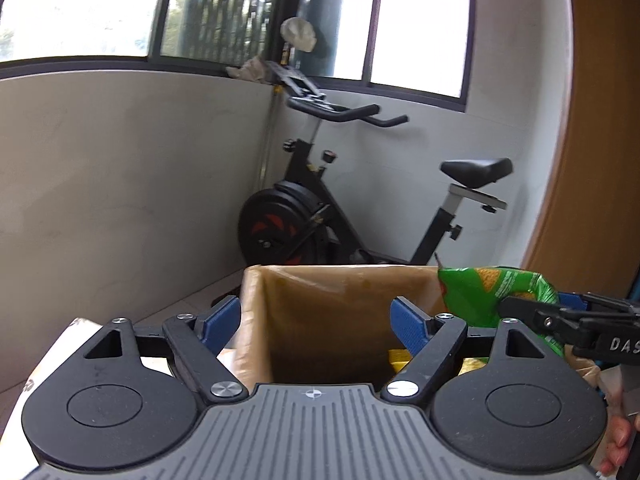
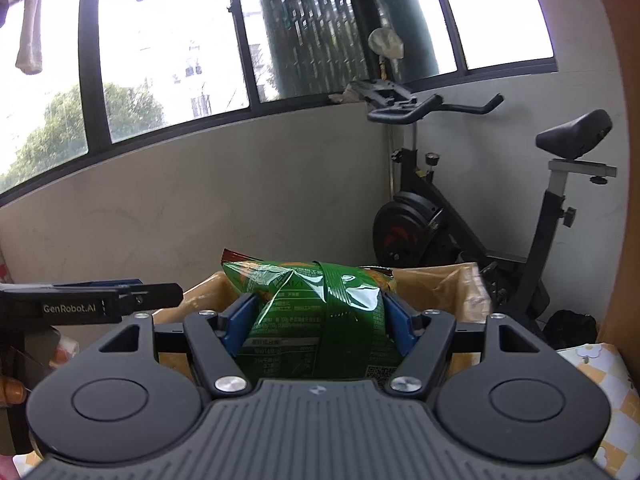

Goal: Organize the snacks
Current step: 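Carry both snacks over the cardboard box and open both tools to drop them in, then move both open tools back down to the remaining snacks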

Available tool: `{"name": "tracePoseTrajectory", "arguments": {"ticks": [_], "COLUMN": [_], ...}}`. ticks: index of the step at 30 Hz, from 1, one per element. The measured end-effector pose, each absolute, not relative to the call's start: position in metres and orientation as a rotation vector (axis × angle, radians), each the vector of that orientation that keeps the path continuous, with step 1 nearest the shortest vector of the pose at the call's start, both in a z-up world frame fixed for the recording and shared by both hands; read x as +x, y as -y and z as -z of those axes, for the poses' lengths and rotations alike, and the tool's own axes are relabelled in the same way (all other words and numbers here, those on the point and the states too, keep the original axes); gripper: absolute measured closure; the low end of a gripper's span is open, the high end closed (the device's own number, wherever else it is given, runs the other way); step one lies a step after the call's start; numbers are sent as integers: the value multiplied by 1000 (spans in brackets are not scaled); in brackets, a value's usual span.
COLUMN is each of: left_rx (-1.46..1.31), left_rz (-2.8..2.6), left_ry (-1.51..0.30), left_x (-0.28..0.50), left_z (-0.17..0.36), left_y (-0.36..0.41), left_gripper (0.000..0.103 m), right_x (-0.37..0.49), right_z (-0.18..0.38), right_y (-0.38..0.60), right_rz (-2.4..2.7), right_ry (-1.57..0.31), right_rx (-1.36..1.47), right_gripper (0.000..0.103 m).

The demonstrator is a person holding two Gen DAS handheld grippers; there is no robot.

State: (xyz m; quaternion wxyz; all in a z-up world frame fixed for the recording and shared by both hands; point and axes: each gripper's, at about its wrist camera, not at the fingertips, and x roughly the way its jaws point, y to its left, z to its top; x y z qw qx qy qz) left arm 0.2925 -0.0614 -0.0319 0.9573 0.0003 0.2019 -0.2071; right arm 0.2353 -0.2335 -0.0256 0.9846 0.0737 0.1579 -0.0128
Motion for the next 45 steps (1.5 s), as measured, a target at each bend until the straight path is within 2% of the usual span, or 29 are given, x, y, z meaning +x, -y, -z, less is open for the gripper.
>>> {"name": "tracePoseTrajectory", "arguments": {"ticks": [5, 8, 10, 13, 27, 38, 45], "left_rx": [-15, -21, -24, -29, -12, -32, -96], "left_rz": [362, 340, 329, 324, 346, 290, 272], "left_ry": [-416, -420, -422, -427, -445, -478, -506], "left_x": [292, 287, 284, 281, 252, 231, 229], "left_z": [26, 24, 22, 20, 32, 66, 90], "left_y": [43, 31, 23, 12, -29, -58, -54], "left_gripper": [19, 19, 19, 19, 19, 19, 19], "right_x": [263, 281, 288, 285, 189, 104, 79], "right_z": [29, 34, 34, 31, 26, 58, 96], "right_y": [204, 191, 190, 192, 209, 222, 227], "right_rz": [-34, -38, -24, -16, -32, 38, 85], "right_ry": [-363, -411, -431, -419, -274, -200, -248], "right_rx": [99, 107, 137, 177, 90, 33, 33], "right_gripper": [33, 28, 20, 19, 19, 19, 19]}}
